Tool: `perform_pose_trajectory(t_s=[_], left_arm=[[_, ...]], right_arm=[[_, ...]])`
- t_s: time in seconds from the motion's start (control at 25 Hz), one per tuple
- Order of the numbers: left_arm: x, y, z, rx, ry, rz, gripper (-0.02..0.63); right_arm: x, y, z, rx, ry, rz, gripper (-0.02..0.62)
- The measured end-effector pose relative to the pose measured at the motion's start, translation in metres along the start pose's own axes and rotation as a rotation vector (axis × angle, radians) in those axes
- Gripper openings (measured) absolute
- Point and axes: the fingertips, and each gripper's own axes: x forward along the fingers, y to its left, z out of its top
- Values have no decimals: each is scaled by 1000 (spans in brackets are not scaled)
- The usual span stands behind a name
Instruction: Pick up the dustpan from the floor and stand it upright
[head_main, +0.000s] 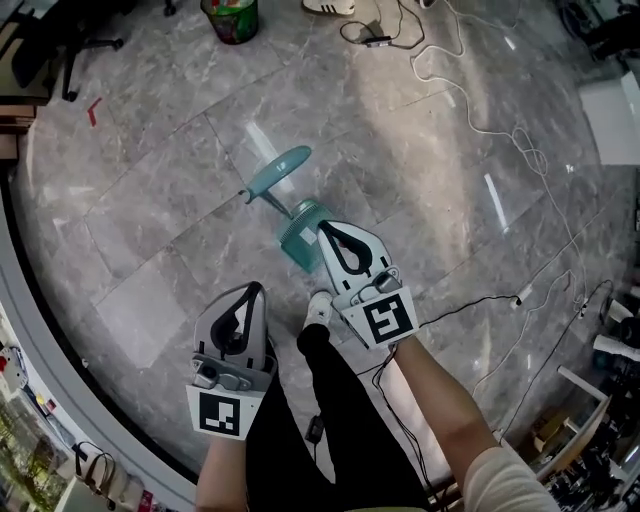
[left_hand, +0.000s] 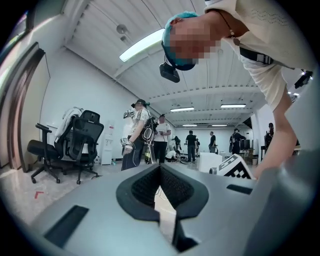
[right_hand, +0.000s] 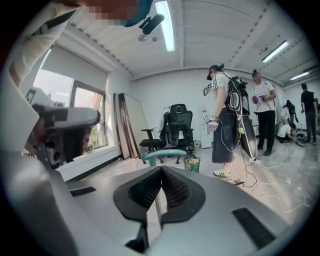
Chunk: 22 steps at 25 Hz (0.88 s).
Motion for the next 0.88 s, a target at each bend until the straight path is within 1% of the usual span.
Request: perform_pose_trajectory(t_s=[0.08, 0.12, 0.2, 0.28, 0.4, 0.48, 0.56, 0.64, 0.76, 0.88], left_arm=[[-7, -2, 30, -4, -13, 8, 11], [-11, -6, 48, -4, -25, 13, 11], [-13, -18, 88, 6, -56, 13, 11], [-12, -38, 126, 16, -73, -9, 11], [-22, -70, 179, 21, -67, -70, 11], [-35, -86, 210, 20, -60, -88, 11], [-51, -103, 229, 20, -48, -104, 11], [-67, -115, 238, 15, -57, -119, 11], [-72, -110, 260, 6, -92, -112, 11], [-77, -111, 293, 18, -102, -93, 11]], right_arm=[[-28, 12, 20, 32, 63, -17, 18], [-41, 18, 39, 46, 56, -26, 18], [-66, 27, 90, 54, -2, -39, 18], [-96, 31, 136, 32, -19, -42, 18], [-133, 48, 202, 14, -58, -33, 18], [-151, 62, 243, 10, -103, -22, 18], [-168, 75, 266, 24, -117, -24, 18], [-180, 89, 275, 10, -108, -12, 18], [-181, 95, 307, -43, -141, 6, 18], [-201, 98, 341, -30, -169, -1, 18]])
